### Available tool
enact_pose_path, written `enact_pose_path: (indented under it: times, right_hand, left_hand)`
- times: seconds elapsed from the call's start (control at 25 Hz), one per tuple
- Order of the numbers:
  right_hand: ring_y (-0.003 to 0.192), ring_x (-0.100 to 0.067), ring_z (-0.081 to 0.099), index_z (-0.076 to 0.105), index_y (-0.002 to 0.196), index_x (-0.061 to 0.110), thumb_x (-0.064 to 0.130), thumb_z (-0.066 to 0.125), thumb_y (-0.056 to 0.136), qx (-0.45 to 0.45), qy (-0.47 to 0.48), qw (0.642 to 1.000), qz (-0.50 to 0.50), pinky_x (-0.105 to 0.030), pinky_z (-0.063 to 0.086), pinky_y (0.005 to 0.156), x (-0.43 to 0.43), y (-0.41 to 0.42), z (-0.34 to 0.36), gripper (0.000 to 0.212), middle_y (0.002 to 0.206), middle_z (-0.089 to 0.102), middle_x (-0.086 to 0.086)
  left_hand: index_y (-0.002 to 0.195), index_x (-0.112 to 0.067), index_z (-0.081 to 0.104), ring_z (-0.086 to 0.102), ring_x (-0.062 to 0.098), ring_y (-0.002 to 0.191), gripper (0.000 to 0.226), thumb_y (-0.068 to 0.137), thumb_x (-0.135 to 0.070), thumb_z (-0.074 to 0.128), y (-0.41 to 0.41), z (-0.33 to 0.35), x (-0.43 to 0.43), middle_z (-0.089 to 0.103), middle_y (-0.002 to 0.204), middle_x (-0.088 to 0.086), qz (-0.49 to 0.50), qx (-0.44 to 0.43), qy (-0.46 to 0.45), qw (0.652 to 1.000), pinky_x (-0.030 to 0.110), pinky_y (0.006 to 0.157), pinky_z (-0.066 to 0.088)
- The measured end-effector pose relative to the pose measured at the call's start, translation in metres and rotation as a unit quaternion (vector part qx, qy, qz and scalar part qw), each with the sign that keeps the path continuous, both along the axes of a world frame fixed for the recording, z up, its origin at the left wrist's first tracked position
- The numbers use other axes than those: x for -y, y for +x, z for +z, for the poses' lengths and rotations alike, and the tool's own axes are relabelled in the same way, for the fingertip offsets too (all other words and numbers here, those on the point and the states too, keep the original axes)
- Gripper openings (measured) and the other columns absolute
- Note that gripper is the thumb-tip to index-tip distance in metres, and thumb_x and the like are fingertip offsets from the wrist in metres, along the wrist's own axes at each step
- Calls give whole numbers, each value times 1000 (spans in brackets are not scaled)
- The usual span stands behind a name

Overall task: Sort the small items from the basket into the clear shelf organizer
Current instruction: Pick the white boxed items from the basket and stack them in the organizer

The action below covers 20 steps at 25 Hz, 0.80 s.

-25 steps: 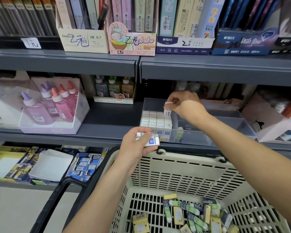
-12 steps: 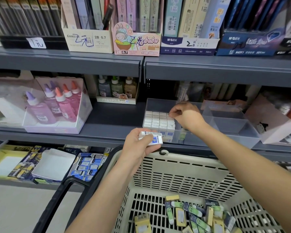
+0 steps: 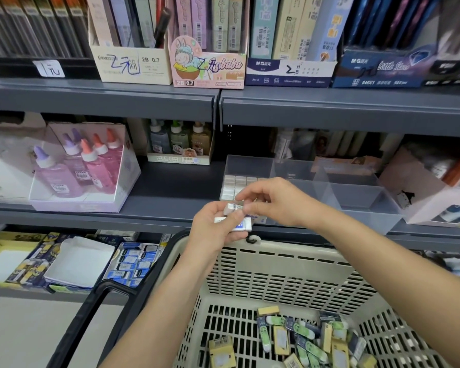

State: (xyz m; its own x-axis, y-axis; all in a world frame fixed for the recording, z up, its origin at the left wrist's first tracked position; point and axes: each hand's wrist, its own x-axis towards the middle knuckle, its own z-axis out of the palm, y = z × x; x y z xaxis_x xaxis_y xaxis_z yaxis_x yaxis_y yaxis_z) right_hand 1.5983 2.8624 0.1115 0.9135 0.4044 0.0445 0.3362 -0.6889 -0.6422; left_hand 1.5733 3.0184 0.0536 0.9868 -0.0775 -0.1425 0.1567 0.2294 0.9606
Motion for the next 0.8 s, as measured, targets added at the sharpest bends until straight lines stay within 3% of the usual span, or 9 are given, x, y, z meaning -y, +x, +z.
enact_pose_path:
  times: [0.16, 0.32, 0.48, 0.6, 0.68, 0.8]
  right_hand:
    - [59, 2, 54, 56, 123, 28, 25, 63, 87, -22, -46, 998, 43, -11, 44, 64, 4, -6, 3, 37, 83, 59, 9]
    - [63, 0, 57, 58, 118, 38, 27, 59, 89, 28, -67, 996, 45, -18, 48, 66, 9, -10, 1, 32, 84, 61, 10]
    - [59, -3, 64, 62, 109, 25, 15, 62, 84, 41, 69, 986, -143, -18, 48, 57, 29, 7, 8, 27, 70, 63, 9]
    - [51, 6, 57, 63, 88, 23, 30, 69, 80, 86, 1, 967, -241, -8, 39, 44, 42, 18, 13, 13, 50, 61, 12]
    - [60, 1, 58, 65, 87, 18, 36, 70, 79, 112, -55, 963, -240, -11, 40, 50, 43, 18, 12, 21, 51, 59, 13]
    - [69, -12, 60, 65, 101, 16, 34, 71, 78, 135, -92, 965, -204, -22, 43, 66, 38, 14, 7, 30, 61, 56, 14]
  left_hand:
    - [95, -11, 65, 70, 14, 71, 10, 86, -16, 64, -2, 2, -1, 68, 91, 11, -24, 9, 4, 1000, 20, 55, 53]
    - [101, -12, 62, 69, 12, 70, 15, 86, -15, 63, -3, 2, 3, 66, 100, 13, -26, -3, -18, 999, 20, 55, 53]
    - [95, -8, 62, 65, 13, 76, 14, 93, -2, 50, -1, 2, 2, 63, 100, 11, -7, -9, -41, 999, 19, 60, 52]
    - [90, -9, 57, 60, 18, 78, 22, 87, 9, 46, 3, -1, 2, 58, 97, 13, 8, -15, -33, 999, 20, 60, 52]
    - [93, -12, 56, 62, 18, 79, 24, 85, 10, 50, 4, -4, 2, 60, 99, 12, 21, -11, -9, 1000, 22, 64, 51]
    - [102, -15, 55, 67, 13, 76, 27, 83, 4, 60, 5, -9, 0, 70, 94, 6, 23, 0, 1, 1000, 24, 69, 51]
